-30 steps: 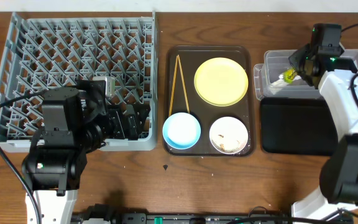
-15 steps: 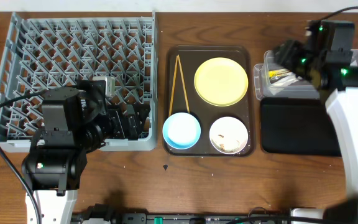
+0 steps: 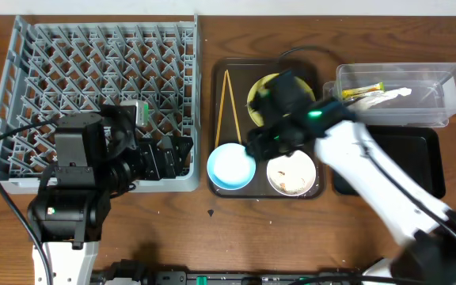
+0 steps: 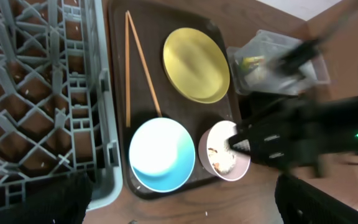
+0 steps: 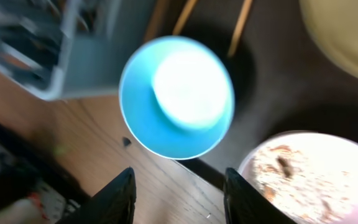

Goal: Sort waste into correct bins and load items into the dishwasher
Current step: 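Grasp the rim of the white rice bowl with right gripper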

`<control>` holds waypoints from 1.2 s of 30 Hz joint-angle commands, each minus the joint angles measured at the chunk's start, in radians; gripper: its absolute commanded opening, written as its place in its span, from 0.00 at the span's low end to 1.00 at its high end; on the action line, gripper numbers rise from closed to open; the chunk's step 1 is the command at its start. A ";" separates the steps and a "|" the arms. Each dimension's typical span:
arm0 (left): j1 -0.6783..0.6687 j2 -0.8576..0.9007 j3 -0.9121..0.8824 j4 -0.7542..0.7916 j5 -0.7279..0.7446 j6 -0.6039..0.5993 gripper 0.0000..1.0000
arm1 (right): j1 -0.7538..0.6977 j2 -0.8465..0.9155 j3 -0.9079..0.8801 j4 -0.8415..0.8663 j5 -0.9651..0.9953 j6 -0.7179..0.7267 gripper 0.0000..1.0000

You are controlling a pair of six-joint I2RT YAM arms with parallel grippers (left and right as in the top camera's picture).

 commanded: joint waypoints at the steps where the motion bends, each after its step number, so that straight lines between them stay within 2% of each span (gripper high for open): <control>1: 0.003 -0.011 0.022 -0.010 0.021 -0.010 0.95 | 0.055 0.094 -0.005 0.001 0.099 -0.007 0.43; 4: 0.003 -0.036 0.022 -0.010 0.011 -0.010 0.95 | 0.077 0.181 -0.005 0.011 0.161 0.027 0.43; 6: 0.003 -0.065 0.022 -0.016 -0.075 -0.010 0.95 | 0.078 0.240 -0.005 0.044 0.170 0.034 0.41; 10: 0.003 -0.103 0.027 -0.066 -0.258 -0.015 0.95 | 0.077 0.251 -0.005 0.056 0.163 0.034 0.40; 13: 0.003 -0.130 0.039 -0.121 -0.447 -0.087 0.95 | 0.077 0.240 -0.005 0.057 0.163 0.030 0.41; 14: 0.003 -0.137 0.039 -0.123 -0.471 -0.090 0.95 | 0.077 0.236 -0.005 0.058 0.165 0.029 0.41; 22: 0.003 -0.167 0.039 -0.124 -0.410 -0.092 0.95 | 0.037 0.224 -0.005 0.074 0.179 0.015 0.44; 36: 0.003 -0.165 0.038 -0.150 -0.410 -0.092 0.95 | 0.048 0.224 -0.006 0.114 0.182 0.016 0.40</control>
